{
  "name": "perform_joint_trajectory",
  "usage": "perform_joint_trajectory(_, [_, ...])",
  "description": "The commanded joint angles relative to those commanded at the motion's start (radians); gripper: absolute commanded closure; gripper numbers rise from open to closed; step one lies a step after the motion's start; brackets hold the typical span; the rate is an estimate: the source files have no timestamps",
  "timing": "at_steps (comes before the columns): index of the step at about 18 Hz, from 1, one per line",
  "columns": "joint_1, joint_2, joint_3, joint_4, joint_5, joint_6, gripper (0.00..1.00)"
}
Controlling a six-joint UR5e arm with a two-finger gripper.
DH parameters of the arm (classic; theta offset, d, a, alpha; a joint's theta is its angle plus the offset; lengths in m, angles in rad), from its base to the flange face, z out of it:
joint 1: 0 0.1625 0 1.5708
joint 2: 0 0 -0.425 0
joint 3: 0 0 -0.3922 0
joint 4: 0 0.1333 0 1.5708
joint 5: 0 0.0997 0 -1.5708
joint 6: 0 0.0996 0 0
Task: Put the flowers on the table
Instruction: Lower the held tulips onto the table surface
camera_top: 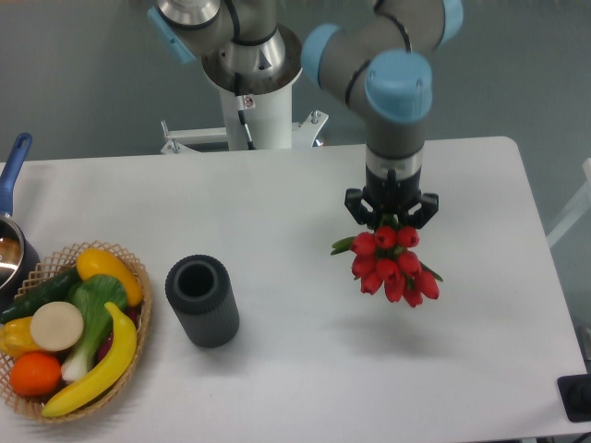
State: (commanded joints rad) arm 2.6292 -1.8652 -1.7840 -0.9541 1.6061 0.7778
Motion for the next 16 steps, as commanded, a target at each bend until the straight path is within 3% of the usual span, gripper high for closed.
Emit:
perform_joint_trajectory(6, [0.000,-0.072,0.014,0.003,0.020,-0.020,0.56])
perform_joint_trajectory(14, [-0.002,-0.114,0.026,0.005,0.018,-0.020,0.55])
perform_joint_trajectory(16, [-0.002,-0.115,0.044,0.003,0.014,-0.015,0.39])
